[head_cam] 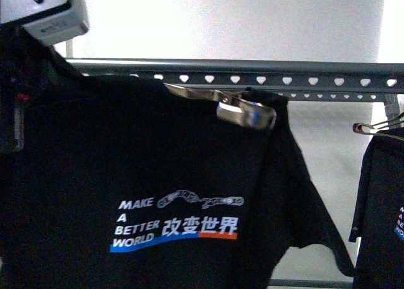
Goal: Hang clothes on hanger
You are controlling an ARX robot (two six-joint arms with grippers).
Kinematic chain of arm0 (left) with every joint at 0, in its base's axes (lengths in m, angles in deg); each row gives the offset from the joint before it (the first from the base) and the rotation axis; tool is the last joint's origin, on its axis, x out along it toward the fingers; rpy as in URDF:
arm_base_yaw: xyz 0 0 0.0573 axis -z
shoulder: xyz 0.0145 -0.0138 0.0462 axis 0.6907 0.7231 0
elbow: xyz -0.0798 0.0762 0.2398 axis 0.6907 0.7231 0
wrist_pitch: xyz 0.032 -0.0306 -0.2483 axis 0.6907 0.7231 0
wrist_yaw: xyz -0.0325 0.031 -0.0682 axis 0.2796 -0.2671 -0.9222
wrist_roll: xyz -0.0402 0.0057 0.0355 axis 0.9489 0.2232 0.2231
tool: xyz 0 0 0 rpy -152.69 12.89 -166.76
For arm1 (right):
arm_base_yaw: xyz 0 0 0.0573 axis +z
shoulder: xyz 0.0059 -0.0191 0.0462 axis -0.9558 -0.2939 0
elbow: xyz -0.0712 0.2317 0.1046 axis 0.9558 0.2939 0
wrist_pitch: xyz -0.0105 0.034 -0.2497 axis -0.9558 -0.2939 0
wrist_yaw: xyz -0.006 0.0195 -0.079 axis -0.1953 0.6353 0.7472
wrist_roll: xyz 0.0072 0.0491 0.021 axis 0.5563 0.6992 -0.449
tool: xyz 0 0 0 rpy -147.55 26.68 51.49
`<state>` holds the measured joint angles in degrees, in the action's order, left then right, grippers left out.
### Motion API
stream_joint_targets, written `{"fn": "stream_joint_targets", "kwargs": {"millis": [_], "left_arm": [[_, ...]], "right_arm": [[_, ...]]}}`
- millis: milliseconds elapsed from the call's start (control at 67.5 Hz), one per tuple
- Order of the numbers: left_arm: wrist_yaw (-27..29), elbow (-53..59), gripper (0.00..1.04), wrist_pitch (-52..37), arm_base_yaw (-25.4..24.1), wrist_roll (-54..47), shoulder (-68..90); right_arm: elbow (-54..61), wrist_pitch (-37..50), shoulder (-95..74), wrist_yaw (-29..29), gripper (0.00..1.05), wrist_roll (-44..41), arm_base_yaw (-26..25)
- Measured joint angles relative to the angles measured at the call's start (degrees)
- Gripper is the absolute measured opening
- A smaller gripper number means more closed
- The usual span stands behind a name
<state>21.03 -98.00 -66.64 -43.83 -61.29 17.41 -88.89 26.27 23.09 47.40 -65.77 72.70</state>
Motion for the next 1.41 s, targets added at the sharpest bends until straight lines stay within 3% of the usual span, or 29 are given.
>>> {"fn": "stream_joint_targets", "kwargs": {"millis": [104,296,651,1155,1170,1214,1273,1406], "left_arm": [[-1.05,-2.82,0.05,-0.46,3.8,-6.75,1.7],[-1.88,-5.51,0.05,-1.14,7.56,-6.45,4.35],[-6.34,-5.64,0.05,-6.05,9.99,0.81,4.98],[-6.4,-5.35,0.05,-7.5,10.54,2.69,4.98],[-6.4,-5.35,0.05,-7.5,10.54,2.69,4.98],[-6.4,-5.31,0.05,-7.5,10.54,2.69,4.98],[-6.32,-5.27,0.05,-7.5,10.51,2.67,4.98],[-6.4,-5.27,0.05,-7.5,10.56,2.69,4.98]], "right_arm": [[0.0,0.0,0.0,-0.02,0.97,0.0,0.0],[0.0,0.0,0.0,0.0,0.97,0.0,0.0],[0.0,0.0,0.0,-0.02,0.97,0.0,0.0],[0.0,0.0,0.0,0.0,0.97,0.0,0.0],[-0.02,-0.24,-0.15,-0.85,0.97,0.5,-0.15],[-2.62,-5.7,-4.0,-10.78,0.97,4.39,-4.17],[-5.62,-4.9,-12.26,-21.92,0.97,8.98,-11.34],[-13.0,5.03,-28.0,-33.4,0.97,10.6,-22.86]]}}
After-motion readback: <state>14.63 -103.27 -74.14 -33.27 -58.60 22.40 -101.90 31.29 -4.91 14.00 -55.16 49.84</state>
